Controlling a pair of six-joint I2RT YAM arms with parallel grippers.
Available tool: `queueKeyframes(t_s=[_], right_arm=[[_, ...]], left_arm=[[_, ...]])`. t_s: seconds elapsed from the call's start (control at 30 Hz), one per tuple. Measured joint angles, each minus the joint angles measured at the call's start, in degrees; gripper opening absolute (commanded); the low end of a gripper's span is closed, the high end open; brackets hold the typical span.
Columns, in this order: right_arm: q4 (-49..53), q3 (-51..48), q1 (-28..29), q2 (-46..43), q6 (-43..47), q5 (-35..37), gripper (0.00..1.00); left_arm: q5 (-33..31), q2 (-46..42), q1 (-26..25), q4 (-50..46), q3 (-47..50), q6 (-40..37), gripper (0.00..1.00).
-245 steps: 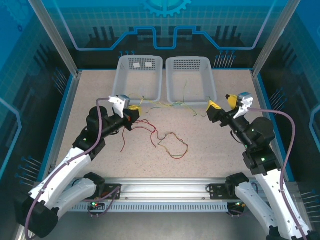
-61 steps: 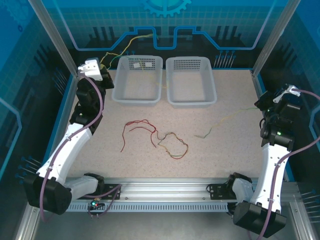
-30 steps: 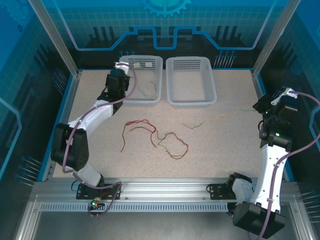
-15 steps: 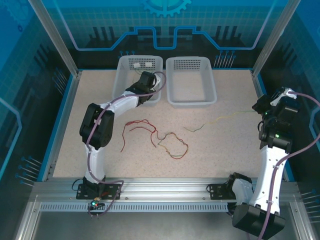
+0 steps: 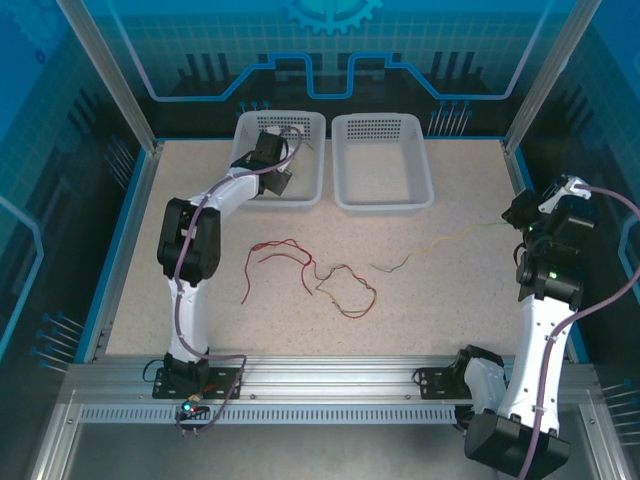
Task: Untangle the cables
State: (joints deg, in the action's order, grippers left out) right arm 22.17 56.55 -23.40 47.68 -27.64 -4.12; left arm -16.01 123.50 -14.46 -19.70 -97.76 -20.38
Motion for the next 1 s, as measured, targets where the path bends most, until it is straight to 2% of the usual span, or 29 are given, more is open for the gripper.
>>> queueKeyframes(t_s=[0.27, 0.37, 0.57, 0.7, 0.87, 1.0], right_arm=[[-0.3, 0.0, 1.7, -0.1, 0.0, -0.1, 0.00], [-0.4, 0.0, 3.4, 0.1, 0.2, -0.5, 0.00], [-0.4, 0.0, 7.1, 0.2, 1.0, -0.5, 0.00], [-0.4, 0.0, 9.2, 0.2, 1.4, -0.3, 0.00], [-0.9, 0.1, 11.8, 0.2, 2.2, 0.5, 0.00], [-0.9, 0.3, 14.2, 0.2, 2.7, 1.2, 0.00]], left_arm=[[2.4, 4.0, -1.9, -2.9, -3.8, 0.5, 0.00], [2.9, 7.0, -2.2, -4.7, -7.1, 0.6, 0.00], [3.1, 8.1, -2.3, -5.3, -7.7, 1.0, 0.00], [3.1, 8.1, -2.3, -5.3, -7.7, 1.5, 0.26], [2.8, 6.4, -3.0, -5.0, -6.9, 2.3, 0.45], [2.0, 1.8, -4.4, -4.0, -5.6, 2.1, 0.46]])
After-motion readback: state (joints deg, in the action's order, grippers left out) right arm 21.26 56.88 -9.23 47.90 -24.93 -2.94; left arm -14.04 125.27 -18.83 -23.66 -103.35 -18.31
